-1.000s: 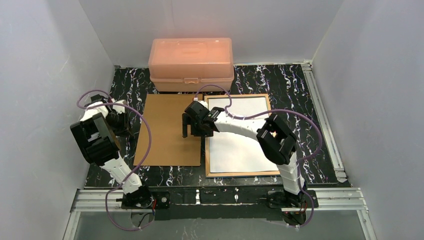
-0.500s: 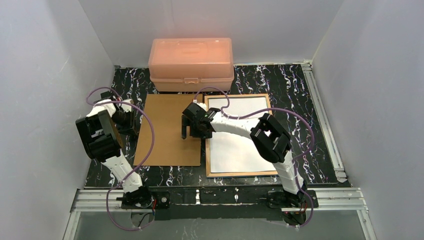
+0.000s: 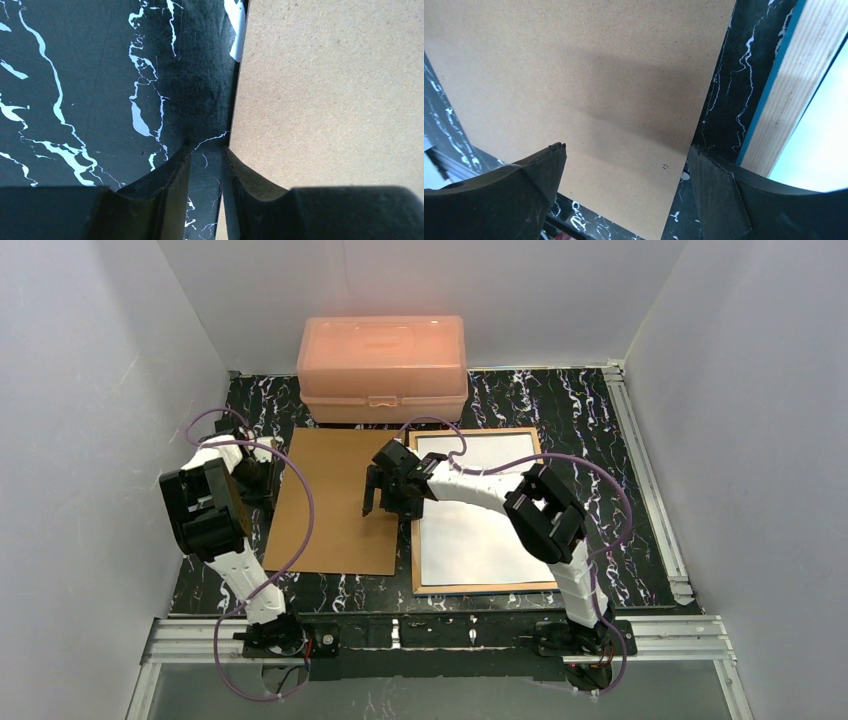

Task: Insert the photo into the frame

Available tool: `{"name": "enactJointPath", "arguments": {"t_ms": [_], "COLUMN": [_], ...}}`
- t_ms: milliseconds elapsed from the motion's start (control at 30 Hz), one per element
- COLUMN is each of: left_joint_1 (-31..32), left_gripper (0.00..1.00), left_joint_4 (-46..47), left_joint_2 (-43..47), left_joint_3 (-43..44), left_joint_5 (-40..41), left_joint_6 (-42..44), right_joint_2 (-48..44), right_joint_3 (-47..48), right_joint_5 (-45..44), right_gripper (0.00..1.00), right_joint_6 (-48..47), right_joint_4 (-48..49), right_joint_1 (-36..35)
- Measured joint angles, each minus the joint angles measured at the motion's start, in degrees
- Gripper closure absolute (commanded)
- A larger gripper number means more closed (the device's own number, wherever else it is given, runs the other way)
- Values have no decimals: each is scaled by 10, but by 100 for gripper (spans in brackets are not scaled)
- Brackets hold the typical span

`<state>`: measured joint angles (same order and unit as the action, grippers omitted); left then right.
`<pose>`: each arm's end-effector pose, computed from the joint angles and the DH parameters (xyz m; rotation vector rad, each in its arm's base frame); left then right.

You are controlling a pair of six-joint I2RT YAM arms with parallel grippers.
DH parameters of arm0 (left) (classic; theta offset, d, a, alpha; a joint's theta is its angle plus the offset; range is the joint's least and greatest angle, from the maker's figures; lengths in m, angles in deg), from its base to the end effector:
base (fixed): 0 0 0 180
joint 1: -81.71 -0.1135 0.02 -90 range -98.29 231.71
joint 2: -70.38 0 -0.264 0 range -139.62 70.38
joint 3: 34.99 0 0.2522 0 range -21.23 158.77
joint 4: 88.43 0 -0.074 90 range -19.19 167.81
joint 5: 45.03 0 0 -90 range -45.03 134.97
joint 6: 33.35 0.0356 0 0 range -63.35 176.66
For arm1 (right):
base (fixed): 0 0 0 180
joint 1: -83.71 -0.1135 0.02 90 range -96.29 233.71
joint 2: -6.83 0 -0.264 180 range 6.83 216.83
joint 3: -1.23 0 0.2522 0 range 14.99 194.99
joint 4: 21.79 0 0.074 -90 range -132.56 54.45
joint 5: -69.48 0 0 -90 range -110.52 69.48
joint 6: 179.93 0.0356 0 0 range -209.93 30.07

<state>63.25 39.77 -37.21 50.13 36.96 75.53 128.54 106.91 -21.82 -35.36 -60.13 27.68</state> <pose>0.3454 0.1101 0.1636 0.0378 2.8365 -0.0627 0.2605 0.3852 0.1794 -0.0244 2.6856 0.6922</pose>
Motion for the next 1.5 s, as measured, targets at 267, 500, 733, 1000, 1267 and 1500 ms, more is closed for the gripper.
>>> {"name": "enactJointPath", "arguments": {"t_ms": [267, 500, 733, 1000, 1267, 1500], "left_joint_1": [1, 1, 2, 2, 2, 2], "left_gripper": [84, 85, 87, 88, 88, 89], "left_joint_4": [9, 25, 38, 38, 52, 77], "left_joint_2": [5, 21, 33, 36, 43, 44], "left_joint_3": [-7, -28, -42, -45, -55, -57], "left_joint_5": [2, -5, -7, -9, -9, -5], "left_joint_6": [23, 46, 63, 76, 90, 100], "right_joint_2": [-17, -48, -119, -165, -173, -173], "right_joint_3": [-42, -79, -135, -192, -213, -213], "right_joint_5": [66, 90, 115, 141, 174, 219], "right_gripper": [1, 1, 1, 2, 16, 32], "right_joint_6": [58, 90, 118, 132, 128, 115], "right_joint_4": [50, 68, 115, 198, 252, 320], "right_joint_1": [5, -6, -24, -27, -31, -47]}}
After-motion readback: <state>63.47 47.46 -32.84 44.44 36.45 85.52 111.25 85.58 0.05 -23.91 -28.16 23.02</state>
